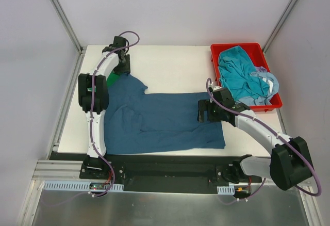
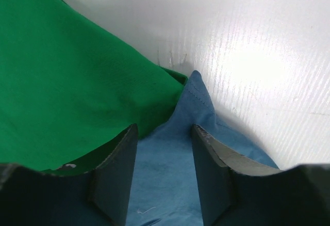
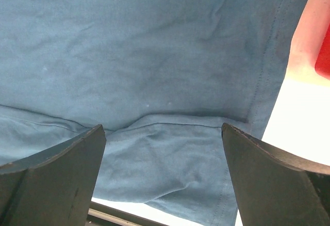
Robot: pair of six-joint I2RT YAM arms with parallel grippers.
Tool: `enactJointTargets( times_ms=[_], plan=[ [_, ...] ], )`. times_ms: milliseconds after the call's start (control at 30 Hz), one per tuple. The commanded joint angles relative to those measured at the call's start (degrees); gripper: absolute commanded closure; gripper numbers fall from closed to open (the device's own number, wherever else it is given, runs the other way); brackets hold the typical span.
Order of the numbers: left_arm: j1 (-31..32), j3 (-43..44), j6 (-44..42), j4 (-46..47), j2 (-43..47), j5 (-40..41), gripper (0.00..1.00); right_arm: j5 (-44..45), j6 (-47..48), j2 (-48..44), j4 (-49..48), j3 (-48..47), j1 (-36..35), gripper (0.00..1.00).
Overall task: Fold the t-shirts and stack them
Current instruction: Grap the side of the flattened tshirt furthest away from the robot with both arms
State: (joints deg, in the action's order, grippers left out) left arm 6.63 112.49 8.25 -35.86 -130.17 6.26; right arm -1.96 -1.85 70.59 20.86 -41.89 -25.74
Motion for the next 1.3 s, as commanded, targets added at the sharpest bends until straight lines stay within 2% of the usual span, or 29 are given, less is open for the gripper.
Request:
enactJointTargets(
  times_ms=[0, 133, 400, 700, 833, 1000, 1133, 1267],
  plan=[
    [-0.6, 0.1, -0.2, -0.9, 1.6, 0.7, 0.56, 1.3, 0.3, 0.6, 0.8, -2.7, 0.2, 0.04],
    [-0.6, -0.5, 0.1, -0.8, 2.9, 0.2, 0.68, 1.6, 0.2, 0.7, 0.8, -2.5, 0.2, 0.04],
    [-0.5, -0.5, 0.2, -0.9, 3.1, 0.2, 1.00, 3.5, -0.2, 0.3, 0.9, -2.3, 0.2, 0.04],
    [-0.1, -2.8, -0.3, -0.8, 7.2, -1.0, 1.00, 6.3, -3.2, 0.4, 1.5, -5.8, 0.2, 0.04],
    [-0.1, -6.8, 3.9, -0.5, 11.1, -0.5, 1.00, 11.0, -7.1, 3.0, 0.6, -9.3, 0.2, 0.04],
    [0.5, -14.4, 7.8, 0.9, 17.1, 0.8, 1.00, 19.4, -11.9, 11.6, 0.4, -16.5, 0.0, 0.04],
    [1.0, -21.2, 8.9, 3.9, 23.1, -0.9, 1.00, 29.9, -16.6, 21.3, 4.8, -25.5, 0.0, 0.01],
    [2.1, -27.2, 9.8, 6.1, 27.9, -1.2, 1.00, 35.5, -17.8, 31.3, 6.6, -34.0, 0.0, 0.07]
  ],
)
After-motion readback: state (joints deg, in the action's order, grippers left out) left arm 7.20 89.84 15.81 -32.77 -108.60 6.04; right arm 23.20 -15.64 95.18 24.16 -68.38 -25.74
